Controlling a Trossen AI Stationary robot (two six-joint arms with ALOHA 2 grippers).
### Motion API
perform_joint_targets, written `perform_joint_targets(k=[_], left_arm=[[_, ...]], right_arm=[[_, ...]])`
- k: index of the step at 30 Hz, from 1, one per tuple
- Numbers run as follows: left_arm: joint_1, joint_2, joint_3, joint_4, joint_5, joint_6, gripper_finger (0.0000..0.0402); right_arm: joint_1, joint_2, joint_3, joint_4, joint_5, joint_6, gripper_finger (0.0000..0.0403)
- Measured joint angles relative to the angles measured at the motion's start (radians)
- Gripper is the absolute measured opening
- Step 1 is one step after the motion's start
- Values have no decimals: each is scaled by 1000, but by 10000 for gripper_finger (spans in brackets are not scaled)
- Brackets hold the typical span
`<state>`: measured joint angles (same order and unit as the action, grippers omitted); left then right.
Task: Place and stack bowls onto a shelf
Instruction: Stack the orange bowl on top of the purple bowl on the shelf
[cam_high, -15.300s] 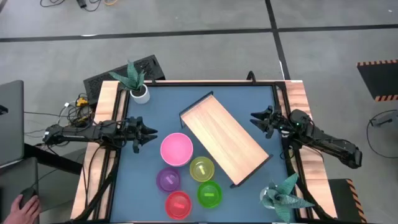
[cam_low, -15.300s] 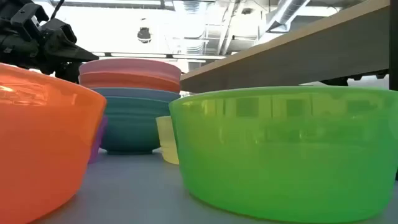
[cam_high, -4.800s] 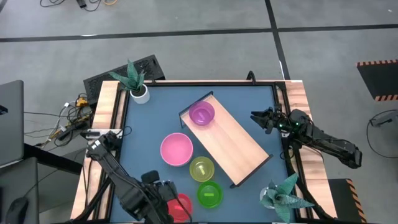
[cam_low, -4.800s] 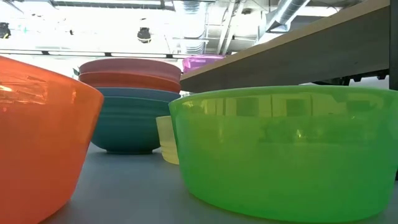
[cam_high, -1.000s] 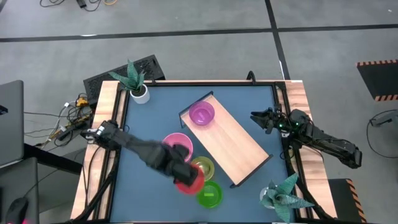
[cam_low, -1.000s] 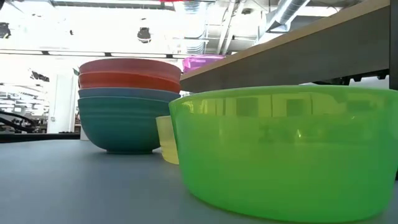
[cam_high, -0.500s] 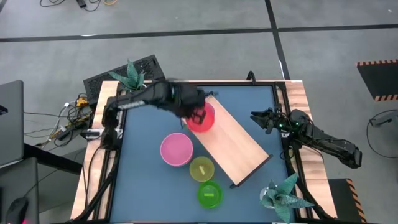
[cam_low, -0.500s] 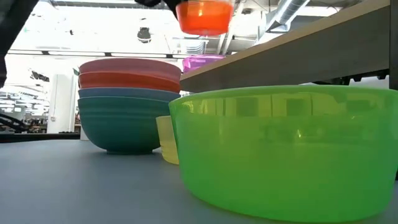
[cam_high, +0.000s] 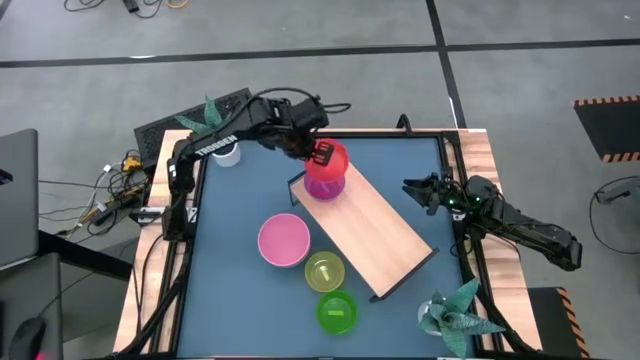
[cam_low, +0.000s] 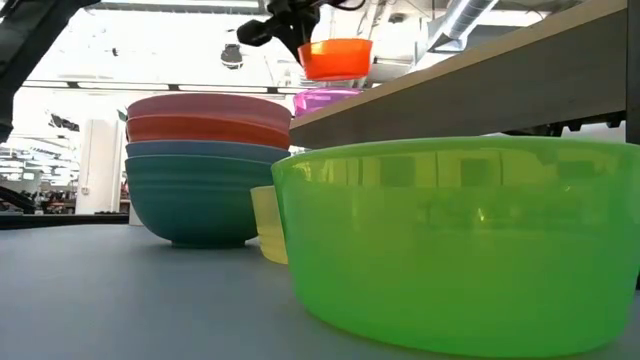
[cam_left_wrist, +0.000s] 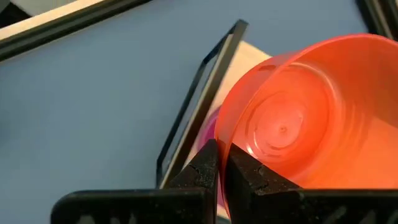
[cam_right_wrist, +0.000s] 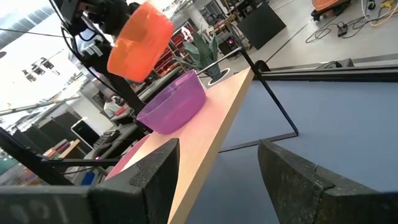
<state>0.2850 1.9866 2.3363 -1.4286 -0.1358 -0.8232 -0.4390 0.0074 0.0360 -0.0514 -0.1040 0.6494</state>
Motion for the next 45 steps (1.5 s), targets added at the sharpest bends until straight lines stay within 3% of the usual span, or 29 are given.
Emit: perform_joint_targets(k=[14, 36, 45], left_arm=[[-12, 10, -99, 14, 36, 42, 0], [-6, 11, -102, 40, 35, 85, 1], [-6, 11, -102, 40, 31, 97, 74]], right_arm=[[0, 0, 0, 0, 0, -3, 245], [0, 0, 0, 0, 0, -3, 245], [0, 0, 0, 0, 0, -3, 245]])
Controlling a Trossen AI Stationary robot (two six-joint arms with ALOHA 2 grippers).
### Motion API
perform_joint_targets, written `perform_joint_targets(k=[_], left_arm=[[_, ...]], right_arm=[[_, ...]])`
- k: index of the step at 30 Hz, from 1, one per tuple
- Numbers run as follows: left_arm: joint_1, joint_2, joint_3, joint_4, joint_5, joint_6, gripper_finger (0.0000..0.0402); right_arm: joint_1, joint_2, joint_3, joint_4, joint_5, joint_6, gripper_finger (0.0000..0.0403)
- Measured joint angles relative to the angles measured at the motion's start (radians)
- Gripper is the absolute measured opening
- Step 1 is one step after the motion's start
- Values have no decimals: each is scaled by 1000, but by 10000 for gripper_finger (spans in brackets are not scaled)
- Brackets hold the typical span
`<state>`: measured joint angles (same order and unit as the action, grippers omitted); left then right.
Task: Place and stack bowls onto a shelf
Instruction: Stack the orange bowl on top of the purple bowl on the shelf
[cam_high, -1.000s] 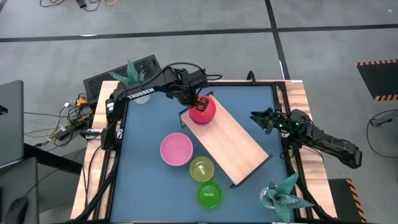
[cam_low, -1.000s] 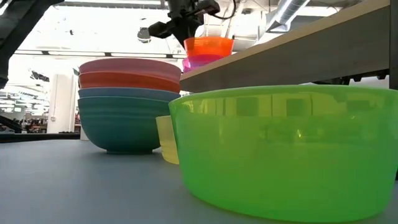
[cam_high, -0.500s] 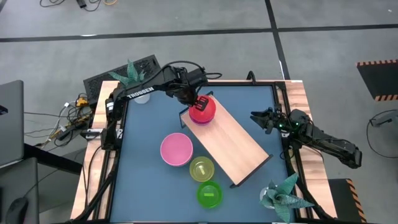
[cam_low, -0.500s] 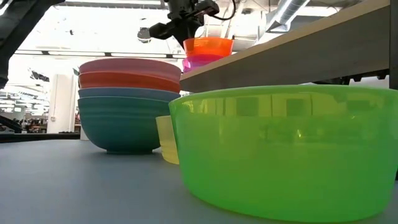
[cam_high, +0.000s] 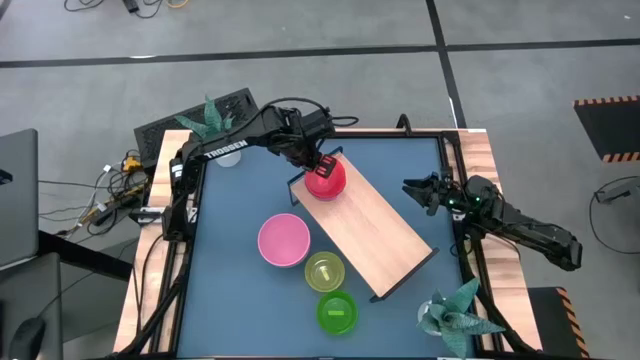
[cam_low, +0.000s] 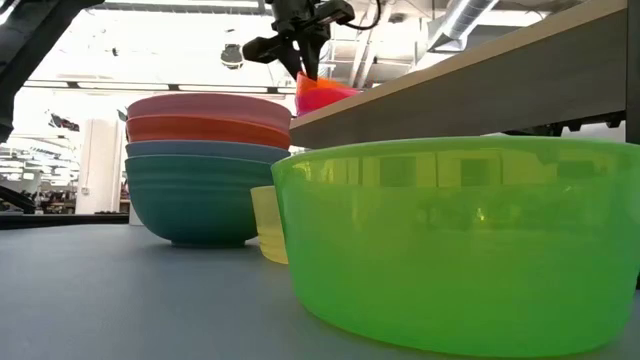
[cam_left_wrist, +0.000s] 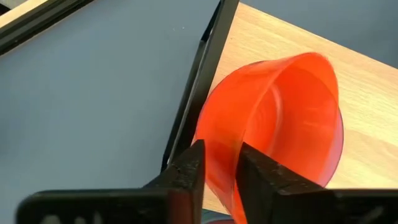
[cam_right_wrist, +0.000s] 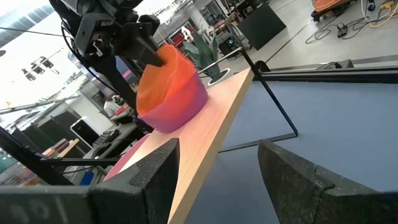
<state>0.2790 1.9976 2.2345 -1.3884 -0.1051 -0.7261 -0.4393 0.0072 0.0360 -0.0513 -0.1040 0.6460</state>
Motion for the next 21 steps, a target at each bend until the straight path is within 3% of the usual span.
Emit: perform_joint_targets(k=[12, 19, 21], left_arm=[[6, 0, 12, 8, 2, 78, 151], [30, -1, 123, 14, 0, 122, 158], [34, -15, 116, 30, 44, 123, 154]], right_arm=[[0, 0, 0, 0, 0, 0, 245], [0, 0, 0, 0, 0, 0, 245], [0, 0, 0, 0, 0, 0, 245]])
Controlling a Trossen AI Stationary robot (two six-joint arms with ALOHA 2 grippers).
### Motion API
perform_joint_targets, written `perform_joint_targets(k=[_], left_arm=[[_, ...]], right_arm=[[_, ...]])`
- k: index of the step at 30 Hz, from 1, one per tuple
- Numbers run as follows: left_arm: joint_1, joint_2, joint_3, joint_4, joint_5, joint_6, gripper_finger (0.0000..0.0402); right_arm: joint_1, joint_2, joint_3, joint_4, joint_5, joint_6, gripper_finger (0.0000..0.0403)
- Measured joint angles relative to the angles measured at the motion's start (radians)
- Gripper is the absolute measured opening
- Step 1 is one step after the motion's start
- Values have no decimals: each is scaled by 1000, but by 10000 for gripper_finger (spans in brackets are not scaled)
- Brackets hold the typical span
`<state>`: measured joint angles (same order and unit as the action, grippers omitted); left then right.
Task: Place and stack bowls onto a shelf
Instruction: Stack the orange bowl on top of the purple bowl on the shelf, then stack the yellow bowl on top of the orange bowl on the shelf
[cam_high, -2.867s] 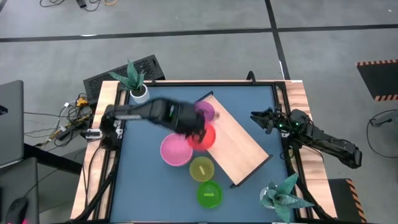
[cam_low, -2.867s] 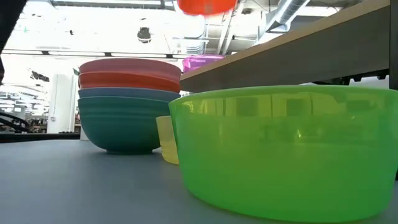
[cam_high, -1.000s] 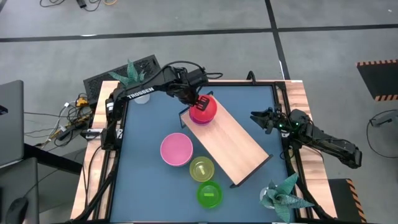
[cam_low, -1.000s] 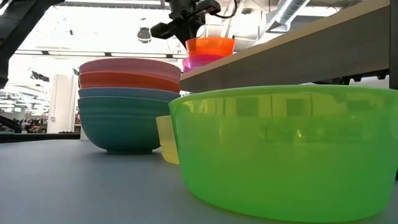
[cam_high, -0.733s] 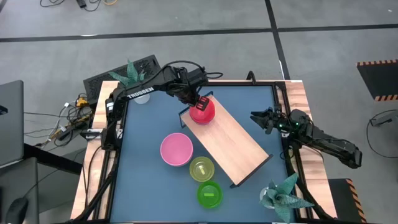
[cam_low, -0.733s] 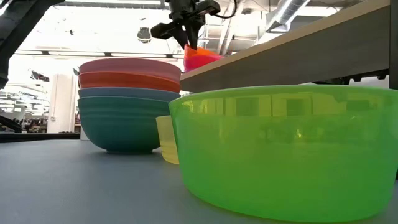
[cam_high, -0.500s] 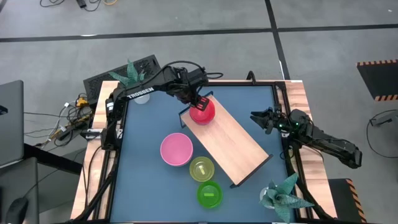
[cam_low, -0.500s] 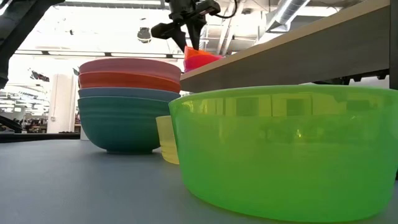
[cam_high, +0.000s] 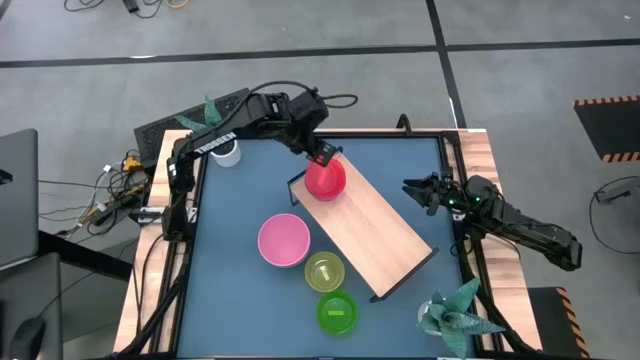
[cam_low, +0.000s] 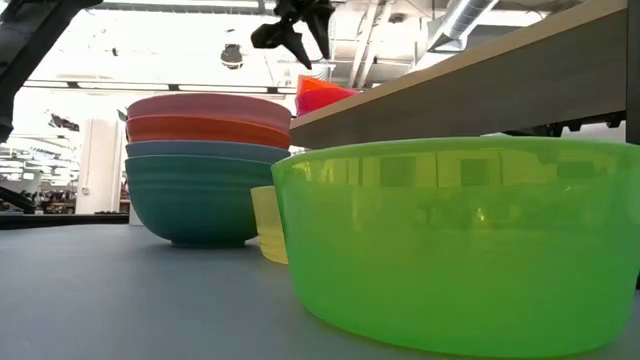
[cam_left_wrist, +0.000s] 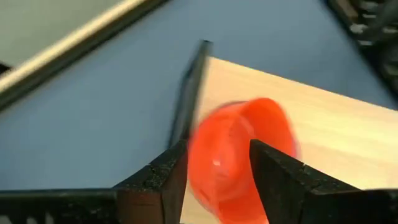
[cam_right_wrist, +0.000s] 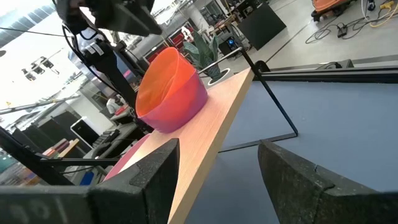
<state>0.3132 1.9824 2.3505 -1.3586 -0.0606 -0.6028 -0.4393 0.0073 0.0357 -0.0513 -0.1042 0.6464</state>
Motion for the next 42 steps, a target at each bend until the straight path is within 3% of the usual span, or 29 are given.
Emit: perform_joint_targets(k=[4, 10, 21, 26, 29, 33, 38, 42], left_arm=[[7, -1, -2, -26, 144, 51, 114], [6, -2, -40, -16, 137, 87, 11], [28, -1, -129, 10, 130, 67, 0], [13, -1, -97, 24, 270, 16, 1], [-67, -2, -57, 28, 303, 8, 2], [-230, -2, -49, 31, 261, 64, 2], [-453, -2, -49, 29, 83, 120, 4], [-599, -2, -49, 32, -46, 89, 29]], right_arm=[[0, 0, 0, 0, 0, 0, 245], [0, 0, 0, 0, 0, 0, 245], [0, 0, 0, 0, -2, 0, 245], [0, 0, 0, 0, -3, 0, 245], [0, 0, 0, 0, -3, 0, 245], [0, 0, 0, 0, -3, 0, 245], [0, 0, 0, 0, -3, 0, 245], [0, 0, 0, 0, -3, 0, 245]])
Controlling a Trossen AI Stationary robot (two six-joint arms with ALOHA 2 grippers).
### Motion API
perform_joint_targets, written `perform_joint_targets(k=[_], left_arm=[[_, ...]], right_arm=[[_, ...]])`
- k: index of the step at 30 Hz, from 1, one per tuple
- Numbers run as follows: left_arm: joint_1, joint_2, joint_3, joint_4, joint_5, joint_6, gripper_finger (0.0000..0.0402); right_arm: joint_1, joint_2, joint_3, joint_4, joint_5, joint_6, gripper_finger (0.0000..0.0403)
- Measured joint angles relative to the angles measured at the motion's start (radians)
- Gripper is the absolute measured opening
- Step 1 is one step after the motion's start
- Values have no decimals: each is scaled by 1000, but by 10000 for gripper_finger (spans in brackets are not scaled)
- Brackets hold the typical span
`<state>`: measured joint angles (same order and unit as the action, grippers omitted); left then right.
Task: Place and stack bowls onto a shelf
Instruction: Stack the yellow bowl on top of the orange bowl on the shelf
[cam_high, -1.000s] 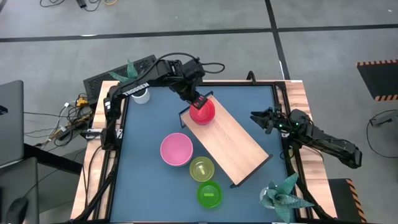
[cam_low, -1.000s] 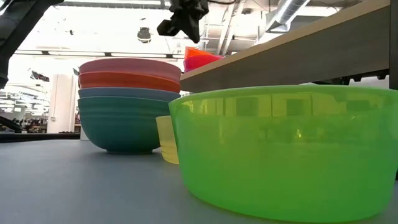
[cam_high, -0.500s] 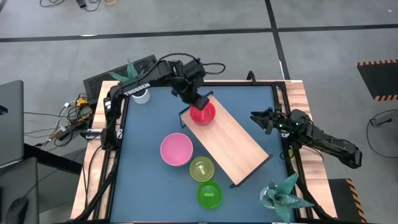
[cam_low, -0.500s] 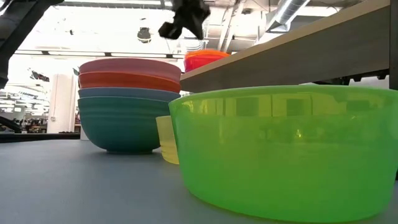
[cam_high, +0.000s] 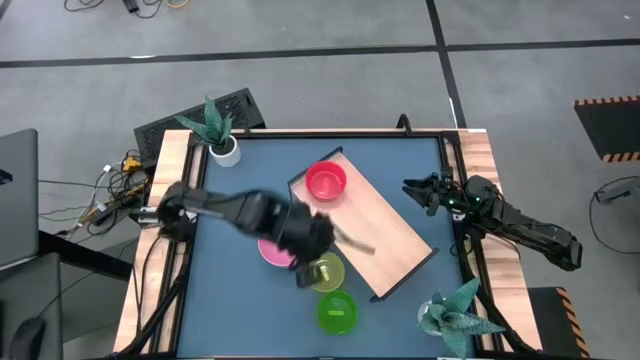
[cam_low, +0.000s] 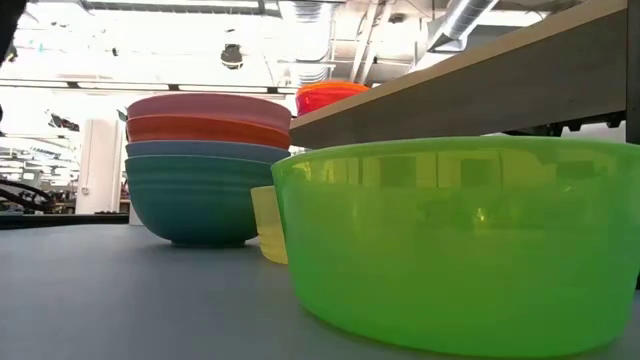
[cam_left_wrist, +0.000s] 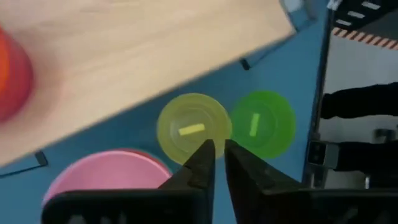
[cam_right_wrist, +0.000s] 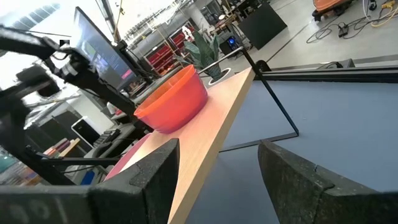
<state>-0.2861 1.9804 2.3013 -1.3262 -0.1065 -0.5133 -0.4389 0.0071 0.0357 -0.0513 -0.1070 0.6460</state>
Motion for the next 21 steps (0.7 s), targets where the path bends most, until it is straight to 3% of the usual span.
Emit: perform_joint_targets(k=[4, 10, 15, 21], left_arm=[[-107, 13, -17, 21, -50, -14, 70], [-205, 60, -135, 65, -58, 18, 121], [-213, 101, -221, 88, -90, 59, 141], [-205, 101, -364, 237, -150, 202, 147]], right_arm=[[0, 0, 0, 0, 0, 0, 245], [0, 4, 0, 0, 0, 0, 245], [0, 20, 0, 0, 0, 0, 245], [0, 26, 0, 0, 0, 0, 245]])
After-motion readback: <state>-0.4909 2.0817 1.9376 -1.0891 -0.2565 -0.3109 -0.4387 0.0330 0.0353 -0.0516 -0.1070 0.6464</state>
